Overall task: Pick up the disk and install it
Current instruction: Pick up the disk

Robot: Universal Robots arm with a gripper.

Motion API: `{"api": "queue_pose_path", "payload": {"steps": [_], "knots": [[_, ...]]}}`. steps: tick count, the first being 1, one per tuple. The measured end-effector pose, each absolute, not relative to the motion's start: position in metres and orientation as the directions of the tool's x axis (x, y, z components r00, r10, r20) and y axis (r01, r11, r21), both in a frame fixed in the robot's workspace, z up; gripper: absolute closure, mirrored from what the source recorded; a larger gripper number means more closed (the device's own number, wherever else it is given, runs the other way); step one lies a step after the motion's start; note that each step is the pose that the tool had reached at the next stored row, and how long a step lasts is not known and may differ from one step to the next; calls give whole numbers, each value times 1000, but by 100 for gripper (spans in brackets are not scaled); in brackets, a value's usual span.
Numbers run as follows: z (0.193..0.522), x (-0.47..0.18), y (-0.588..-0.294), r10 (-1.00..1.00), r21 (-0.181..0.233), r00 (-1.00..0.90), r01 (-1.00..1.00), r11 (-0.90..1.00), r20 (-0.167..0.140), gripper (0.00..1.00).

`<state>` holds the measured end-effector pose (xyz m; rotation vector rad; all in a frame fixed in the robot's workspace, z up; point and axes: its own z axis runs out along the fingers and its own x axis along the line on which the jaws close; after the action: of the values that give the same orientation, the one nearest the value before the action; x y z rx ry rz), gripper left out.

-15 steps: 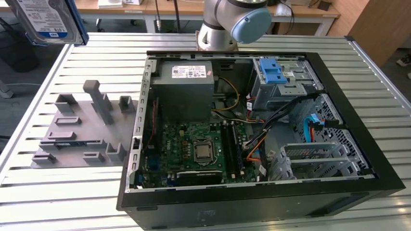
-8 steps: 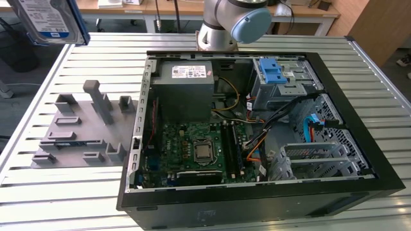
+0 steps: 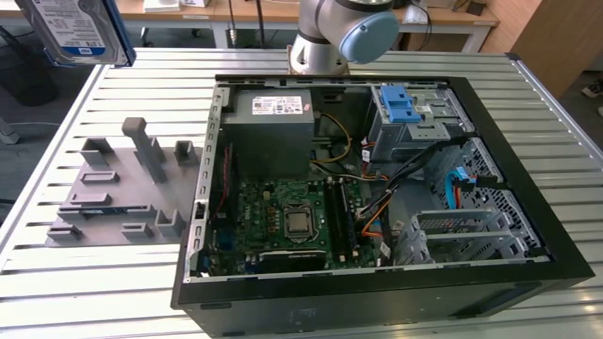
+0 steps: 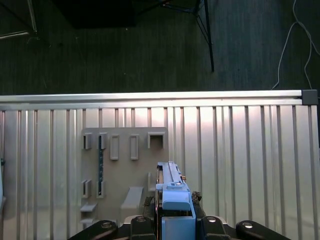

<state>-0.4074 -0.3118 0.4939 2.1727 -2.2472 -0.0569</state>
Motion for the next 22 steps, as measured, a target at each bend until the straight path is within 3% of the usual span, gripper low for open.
{"api": "queue_pose_path", "payload": {"steps": [22], "knots": [[494,-392,-312,-999,37,-34,-999,33,-14,64]]}}
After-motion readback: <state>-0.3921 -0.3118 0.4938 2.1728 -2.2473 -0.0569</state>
